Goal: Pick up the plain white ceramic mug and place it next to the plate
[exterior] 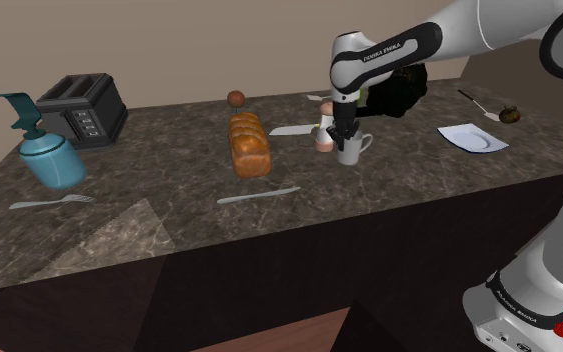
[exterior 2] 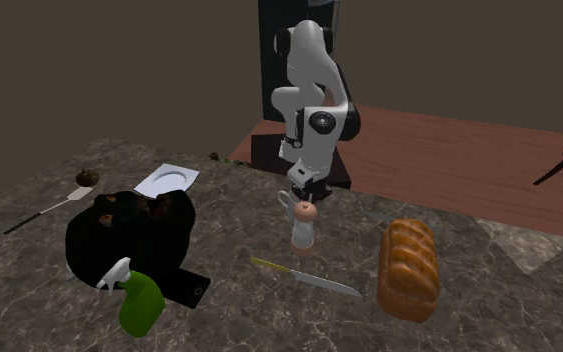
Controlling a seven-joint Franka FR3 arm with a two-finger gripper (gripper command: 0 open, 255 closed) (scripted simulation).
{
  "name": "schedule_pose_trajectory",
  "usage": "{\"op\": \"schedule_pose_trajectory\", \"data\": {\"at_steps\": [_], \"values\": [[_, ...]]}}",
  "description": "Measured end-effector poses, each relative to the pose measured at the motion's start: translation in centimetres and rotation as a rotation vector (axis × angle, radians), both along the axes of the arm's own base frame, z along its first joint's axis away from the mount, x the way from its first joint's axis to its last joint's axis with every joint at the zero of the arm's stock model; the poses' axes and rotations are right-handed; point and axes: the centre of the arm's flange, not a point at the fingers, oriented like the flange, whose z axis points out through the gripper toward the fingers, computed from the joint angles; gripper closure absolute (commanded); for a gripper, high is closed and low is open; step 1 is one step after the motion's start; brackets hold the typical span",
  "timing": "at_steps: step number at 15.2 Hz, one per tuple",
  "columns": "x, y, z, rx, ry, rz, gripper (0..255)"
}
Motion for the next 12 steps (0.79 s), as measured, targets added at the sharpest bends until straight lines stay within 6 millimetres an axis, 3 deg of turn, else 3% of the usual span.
{"op": "schedule_pose_trajectory", "data": {"at_steps": [12], "values": [[0.0, -0.1, 6.2, 0.000, 0.000, 0.000, 255]]}}
